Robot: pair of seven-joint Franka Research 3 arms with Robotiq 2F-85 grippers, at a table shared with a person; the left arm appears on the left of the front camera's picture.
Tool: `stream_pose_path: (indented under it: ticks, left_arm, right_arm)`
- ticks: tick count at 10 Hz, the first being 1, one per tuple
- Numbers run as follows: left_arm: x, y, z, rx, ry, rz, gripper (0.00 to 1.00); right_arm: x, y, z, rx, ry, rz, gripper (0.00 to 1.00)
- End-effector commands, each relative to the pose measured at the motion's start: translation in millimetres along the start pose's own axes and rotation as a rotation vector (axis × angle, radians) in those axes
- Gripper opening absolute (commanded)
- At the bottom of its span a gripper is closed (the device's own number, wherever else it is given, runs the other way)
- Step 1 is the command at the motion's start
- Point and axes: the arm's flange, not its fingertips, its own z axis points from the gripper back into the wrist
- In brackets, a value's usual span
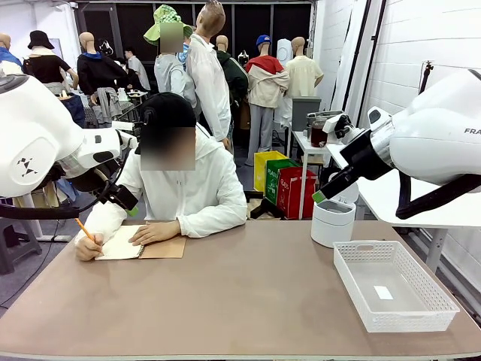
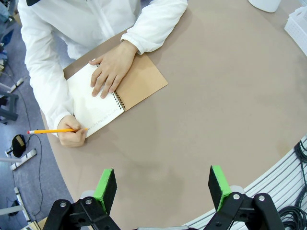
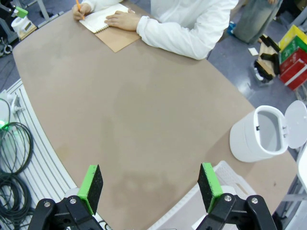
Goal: Sort the paper based on its condition.
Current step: If a person hands you a paper, place it in the Organizing basket , and if it's crumpled, put it in the Trash can.
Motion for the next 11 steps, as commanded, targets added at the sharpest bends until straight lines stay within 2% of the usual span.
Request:
stream_pose_path:
  ticks: [1, 11]
  left_arm:
    - [0.3, 0.7, 0.7, 0.0, -0.007, 0.004, 1.0]
    - [0.3, 0.7, 0.7, 0.0, -0.007, 0.004, 1.0]
  right_arm:
    - [0.0, -0.1, 0.2, 0.004, -0.002, -0.004, 1.0]
    - [0.0, -0.1, 0.2, 0.004, -0.002, -0.004, 1.0]
